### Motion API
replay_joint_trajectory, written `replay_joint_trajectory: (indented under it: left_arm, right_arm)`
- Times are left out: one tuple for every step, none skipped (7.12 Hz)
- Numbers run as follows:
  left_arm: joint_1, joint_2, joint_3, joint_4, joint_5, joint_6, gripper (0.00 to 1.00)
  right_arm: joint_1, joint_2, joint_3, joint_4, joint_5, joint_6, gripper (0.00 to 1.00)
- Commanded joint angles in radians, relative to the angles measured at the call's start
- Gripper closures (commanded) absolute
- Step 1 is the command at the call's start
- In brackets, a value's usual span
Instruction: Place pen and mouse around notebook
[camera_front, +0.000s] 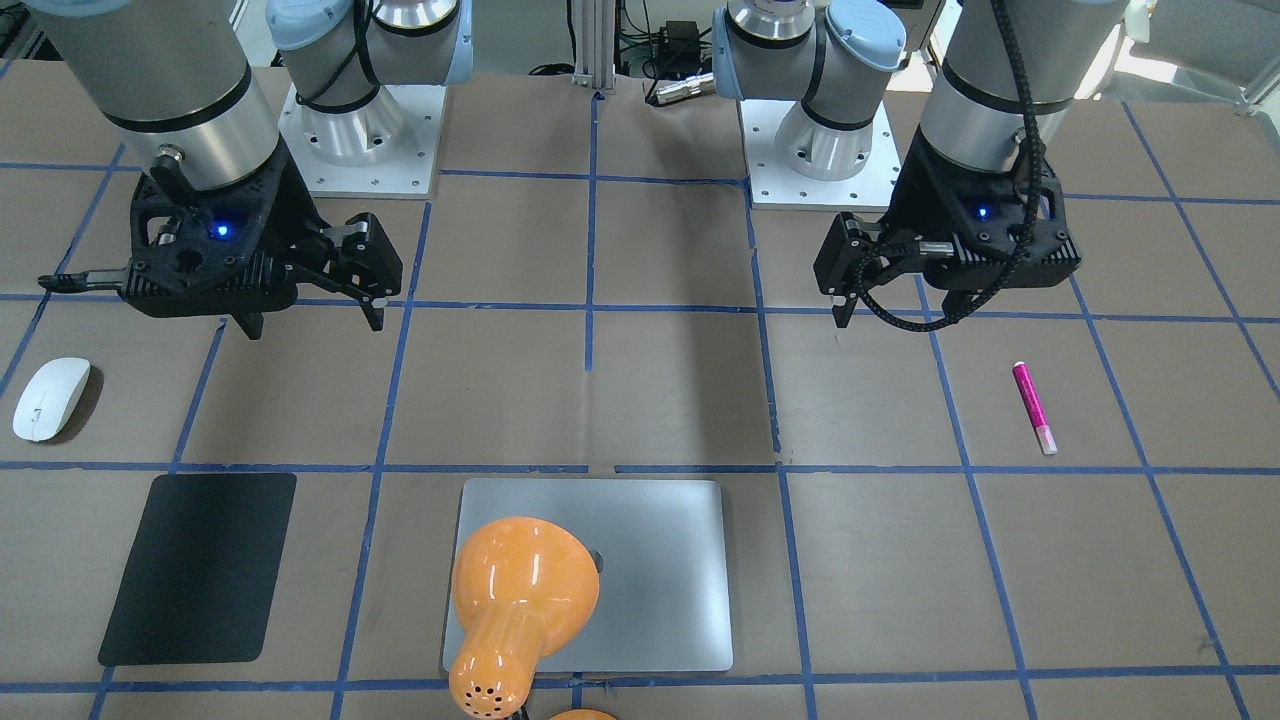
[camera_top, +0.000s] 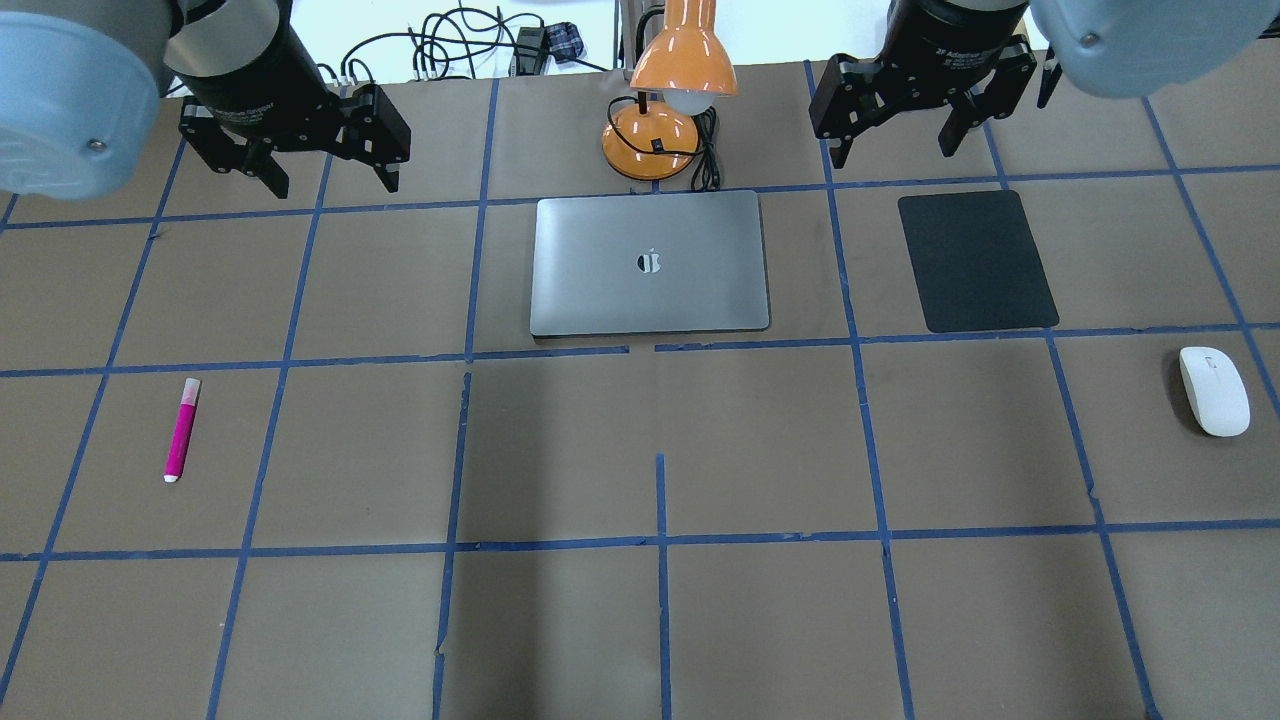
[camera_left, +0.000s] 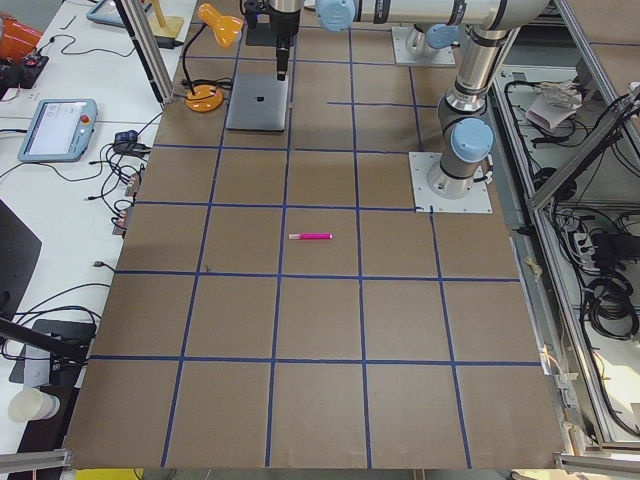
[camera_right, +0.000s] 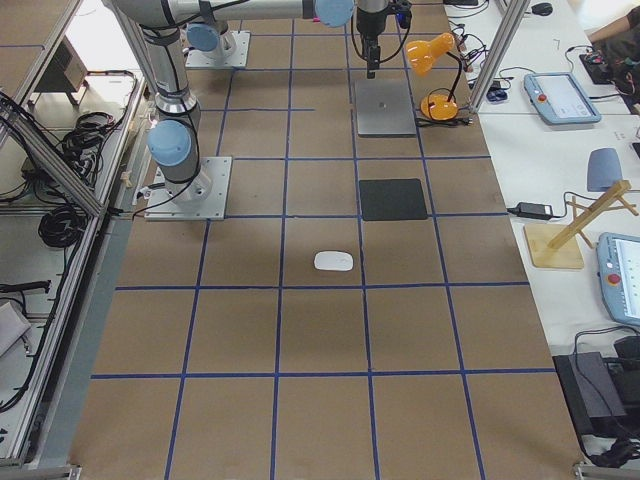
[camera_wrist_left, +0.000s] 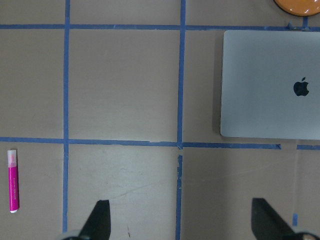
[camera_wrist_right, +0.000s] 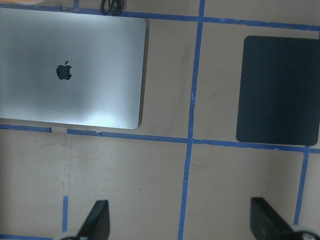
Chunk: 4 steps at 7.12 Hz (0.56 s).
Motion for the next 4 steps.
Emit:
replay_joint_trajectory:
  left_arm:
    - [0.003,0.0,0.0,0.0,0.003,0.004,0.0]
    - [0.035,0.001,0.0,0.006,0.0,0.01,0.0]
    - [0.151,-0.018,-0.018,-0.001,-0.013,0.077,0.0]
    - [0.252,-0.04,-0.093,0.046,-0.01,0.22,0.0]
  right_arm:
    - [-0.008,-0.008,-0.007,0.009,-0.003,-0.062,0.0]
    - [-0.02,-0.012,-0.027,0.003,-0.003,-0.065,0.0]
    - [-0.024,0.001,-0.015,0.012,0.014,-0.058,0.0]
    - [-0.03,0.013,0.0,0.023,0.014,-0.061,0.0]
